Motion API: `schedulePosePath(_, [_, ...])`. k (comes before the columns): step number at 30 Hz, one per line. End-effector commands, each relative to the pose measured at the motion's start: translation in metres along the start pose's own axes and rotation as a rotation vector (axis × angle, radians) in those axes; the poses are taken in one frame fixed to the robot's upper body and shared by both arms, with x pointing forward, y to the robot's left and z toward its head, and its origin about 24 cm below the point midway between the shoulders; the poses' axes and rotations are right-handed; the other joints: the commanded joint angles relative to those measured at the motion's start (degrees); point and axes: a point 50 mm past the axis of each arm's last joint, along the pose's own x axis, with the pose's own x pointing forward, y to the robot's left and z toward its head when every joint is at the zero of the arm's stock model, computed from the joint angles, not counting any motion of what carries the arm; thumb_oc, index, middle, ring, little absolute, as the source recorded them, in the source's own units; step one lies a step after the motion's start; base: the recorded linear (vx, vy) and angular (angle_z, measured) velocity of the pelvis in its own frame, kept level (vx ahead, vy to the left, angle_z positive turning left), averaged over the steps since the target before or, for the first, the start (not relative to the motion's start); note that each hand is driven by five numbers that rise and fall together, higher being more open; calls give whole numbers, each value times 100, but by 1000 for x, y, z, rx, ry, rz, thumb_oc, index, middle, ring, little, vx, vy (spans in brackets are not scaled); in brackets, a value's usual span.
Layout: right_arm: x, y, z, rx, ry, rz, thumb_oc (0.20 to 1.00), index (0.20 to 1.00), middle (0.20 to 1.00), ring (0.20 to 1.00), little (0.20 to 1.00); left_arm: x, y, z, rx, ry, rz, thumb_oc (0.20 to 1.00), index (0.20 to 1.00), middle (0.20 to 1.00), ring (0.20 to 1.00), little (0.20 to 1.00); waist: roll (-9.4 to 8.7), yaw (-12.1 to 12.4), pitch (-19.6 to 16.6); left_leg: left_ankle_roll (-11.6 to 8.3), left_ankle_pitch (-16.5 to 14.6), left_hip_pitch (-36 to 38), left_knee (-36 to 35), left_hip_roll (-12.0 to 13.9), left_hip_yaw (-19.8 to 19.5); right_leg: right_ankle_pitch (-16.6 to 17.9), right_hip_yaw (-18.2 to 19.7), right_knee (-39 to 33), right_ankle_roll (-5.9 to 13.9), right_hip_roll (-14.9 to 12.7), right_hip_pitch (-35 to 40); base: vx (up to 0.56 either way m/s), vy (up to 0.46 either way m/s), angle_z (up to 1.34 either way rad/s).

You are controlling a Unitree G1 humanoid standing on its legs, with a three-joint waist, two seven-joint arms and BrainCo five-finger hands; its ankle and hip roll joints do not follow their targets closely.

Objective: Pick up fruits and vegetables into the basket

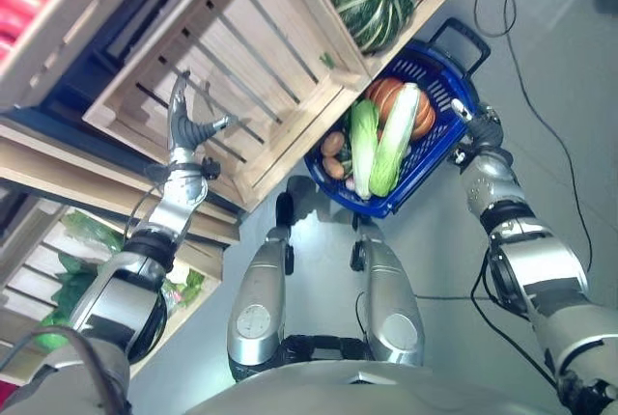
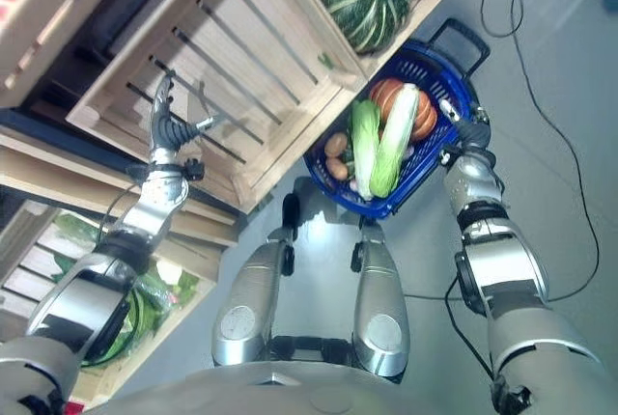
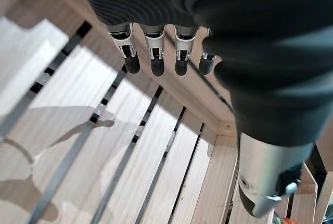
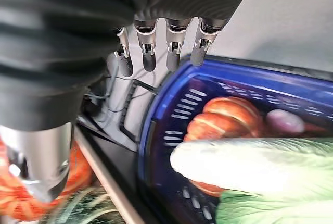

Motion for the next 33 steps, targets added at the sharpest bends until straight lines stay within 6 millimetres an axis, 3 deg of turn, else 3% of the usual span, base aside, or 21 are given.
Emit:
schedulePosePath(1, [-1, -17, -2, -34, -31, -21, 1000, 1000, 1000, 1000, 1000, -5, -6, -7, -11, 22, -33, 1000, 1000, 1000, 1000, 1000, 177, -33, -503, -30, 64, -1, -445, -89, -210, -632, -225, 484, 287, -2, 278, 66, -1, 5])
schedulePosePath(4, [-21, -39, -53, -77, 95, -25, 1000, 1000, 1000, 1000, 1000, -38, -9, -45, 21, 175, -127, 1000, 1000, 1000, 1000, 1000, 104, -53, -927, -19, 45, 463, -674, -54, -156, -580, -243, 140, 312, 0, 827, 137, -6, 0])
schedulePosePath(9, [-57, -67, -115, -166, 275, -17, 1000, 1000, 1000, 1000, 1000, -97, -14, -89, 68, 367, -272, 1000, 1000, 1000, 1000, 1000, 69, -85, -1457, 0, 14, 932, -848, 4, -65, -515, -227, -120, 350, 18, 1275, 165, 8, -6])
schedulePosePath(10, [-59, -68, -118, -170, 284, -16, 1000, 1000, 1000, 1000, 1000, -100, -14, -91, 70, 374, -278, 1000, 1000, 1000, 1000, 1000, 70, -86, -1484, 0, 12, 964, -864, 9, -60, -514, -225, -133, 351, 22, 1301, 206, 9, -13])
schedulePosePath(12, [-85, -74, -154, -220, 414, -9, 1000, 1000, 1000, 1000, 1000, -138, -17, -113, 95, 515, -393, 1000, 1000, 1000, 1000, 1000, 64, -104, -1814, 5, 0, 1261, -1034, 70, 3, -525, -225, -258, 366, 48, 1564, 212, -3, -17])
schedulePosePath(13, [-85, -74, -154, -220, 414, -9, 1000, 1000, 1000, 1000, 1000, -138, -17, -114, 95, 515, -393, 1000, 1000, 1000, 1000, 1000, 64, -104, -1813, 4, 2, 1269, -1039, 70, 3, -524, -225, -262, 366, 48, 1570, 173, -8, -9])
schedulePosePath(14, [-99, -74, -171, -253, 481, 7, 1000, 1000, 1000, 1000, 1000, -156, -16, -124, 108, 588, -441, 1000, 1000, 1000, 1000, 1000, 54, -124, -1926, 3, -15, 1400, -1100, 94, 25, -543, -231, -305, 375, 56, 1698, 101, 2, -3])
schedulePosePath(17, [-117, -78, -191, -307, 587, 38, 1000, 1000, 1000, 1000, 1000, -184, -9, -140, 110, 725, -487, 1000, 1000, 1000, 1000, 1000, 46, -161, -2036, -2, -72, 1573, -1127, 130, 82, -596, -243, -355, 376, 60, 1881, 79, 16, 2])
schedulePosePath(22, [-136, -81, -210, -366, 701, 72, 1000, 1000, 1000, 1000, 1000, -213, -7, -151, 88, 860, -529, 1000, 1000, 1000, 1000, 1000, 37, -189, -2111, 5, -137, 1715, -1115, 156, 142, -656, -255, -379, 371, 60, 2039, 42, 18, -2])
schedulePosePath(33, [-164, -83, -233, -451, 886, 179, 1000, 1000, 1000, 1000, 1000, -246, -8, -162, 49, 1073, -651, 1000, 1000, 1000, 1000, 1000, 57, -254, -2148, 19, -272, 1980, -1111, 198, 282, -737, -401, -376, 397, -23, 2269, 39, 12, -2])
